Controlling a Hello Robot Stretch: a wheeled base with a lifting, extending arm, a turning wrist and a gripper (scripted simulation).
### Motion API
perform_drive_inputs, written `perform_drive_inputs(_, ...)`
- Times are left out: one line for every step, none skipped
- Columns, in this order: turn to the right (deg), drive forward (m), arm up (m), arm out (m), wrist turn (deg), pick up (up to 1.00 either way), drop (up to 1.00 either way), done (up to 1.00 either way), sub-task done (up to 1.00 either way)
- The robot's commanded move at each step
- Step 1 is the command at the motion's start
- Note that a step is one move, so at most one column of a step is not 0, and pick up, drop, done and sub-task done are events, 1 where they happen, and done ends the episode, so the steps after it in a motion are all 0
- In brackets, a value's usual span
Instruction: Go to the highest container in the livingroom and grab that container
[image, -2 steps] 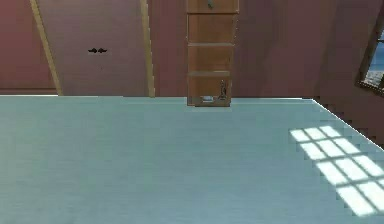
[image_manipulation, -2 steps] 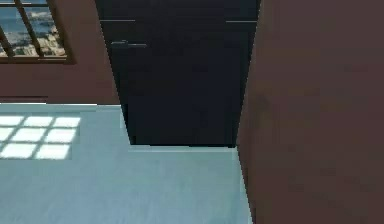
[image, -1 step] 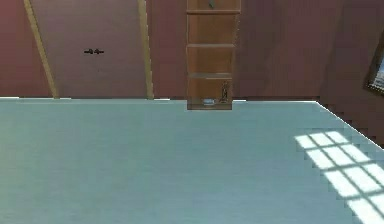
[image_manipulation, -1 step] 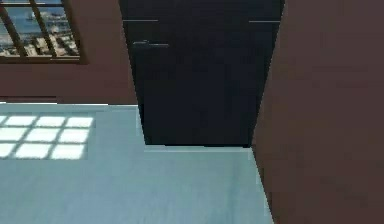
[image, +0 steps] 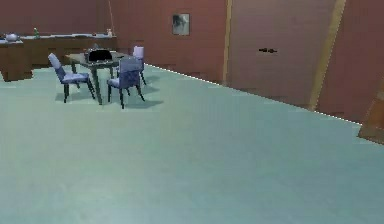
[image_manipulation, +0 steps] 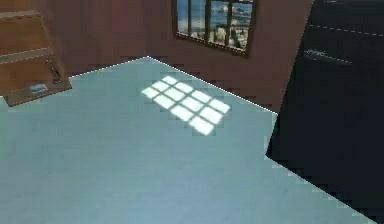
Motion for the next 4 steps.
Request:
perform_drive_inputs(-45.0,0.00,0.00,0.00,0.0,0.00,0.00,0.00,0.00)
perform_drive_inputs(0.0,1.00,0.00,0.00,0.0,0.00,0.00,0.00,0.00)
perform_drive_inputs(0.0,1.00,0.00,0.00,0.0,0.00,0.00,0.00,0.00)
perform_drive_inputs(3.0,0.00,0.00,0.00,0.0,0.00,0.00,0.00,0.00)
